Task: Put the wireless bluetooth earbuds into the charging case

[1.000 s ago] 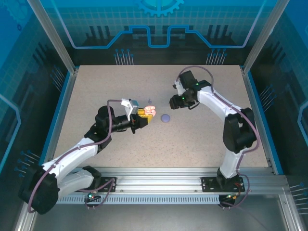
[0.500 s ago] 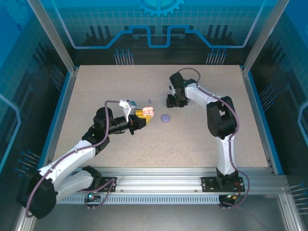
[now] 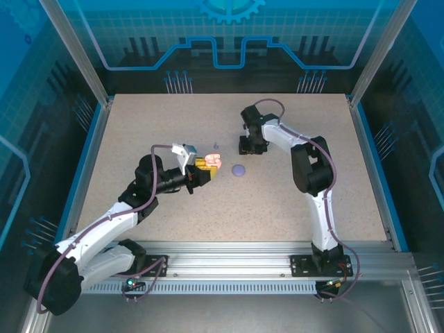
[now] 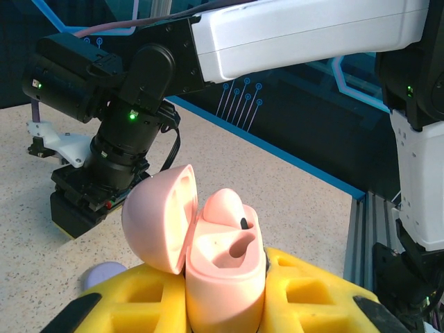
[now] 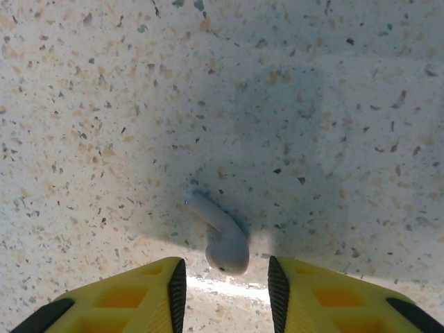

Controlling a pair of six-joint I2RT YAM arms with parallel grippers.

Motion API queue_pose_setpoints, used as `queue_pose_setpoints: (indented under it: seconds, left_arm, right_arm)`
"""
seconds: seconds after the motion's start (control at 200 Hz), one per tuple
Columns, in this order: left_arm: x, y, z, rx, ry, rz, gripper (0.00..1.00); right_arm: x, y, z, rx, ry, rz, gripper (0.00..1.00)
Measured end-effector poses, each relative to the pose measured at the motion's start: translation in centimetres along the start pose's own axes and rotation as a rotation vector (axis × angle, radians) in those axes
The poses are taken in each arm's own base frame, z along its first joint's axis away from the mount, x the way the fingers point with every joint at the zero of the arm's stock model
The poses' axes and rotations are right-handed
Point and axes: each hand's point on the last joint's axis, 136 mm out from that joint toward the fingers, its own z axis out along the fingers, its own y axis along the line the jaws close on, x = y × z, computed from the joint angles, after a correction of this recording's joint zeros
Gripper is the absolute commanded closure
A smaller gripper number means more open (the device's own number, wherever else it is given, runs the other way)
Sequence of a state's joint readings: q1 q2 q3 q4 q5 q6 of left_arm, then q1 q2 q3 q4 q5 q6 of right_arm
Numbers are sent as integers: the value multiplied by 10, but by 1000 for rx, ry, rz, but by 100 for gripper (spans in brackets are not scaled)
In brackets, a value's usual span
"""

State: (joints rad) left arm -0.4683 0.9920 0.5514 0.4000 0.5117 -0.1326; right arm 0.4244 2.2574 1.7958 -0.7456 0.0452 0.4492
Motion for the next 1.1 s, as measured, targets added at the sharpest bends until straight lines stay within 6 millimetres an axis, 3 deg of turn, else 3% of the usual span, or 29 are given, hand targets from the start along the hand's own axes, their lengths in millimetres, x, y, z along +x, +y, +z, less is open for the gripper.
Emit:
queue_pose_setpoints:
  seconds: [0.535, 0.865, 1.101]
  left_arm:
    - [5, 1, -1, -6, 9, -7, 100]
    - [4, 2, -1, -12, 5, -5, 100]
    - [4, 1, -4, -16, 3, -4, 100]
  right_arm:
    - [-3, -1, 10, 115, 2, -41, 68]
    - [-4, 1, 11, 123, 7, -97, 79]
    - [-2, -1, 10, 102, -18, -157, 80]
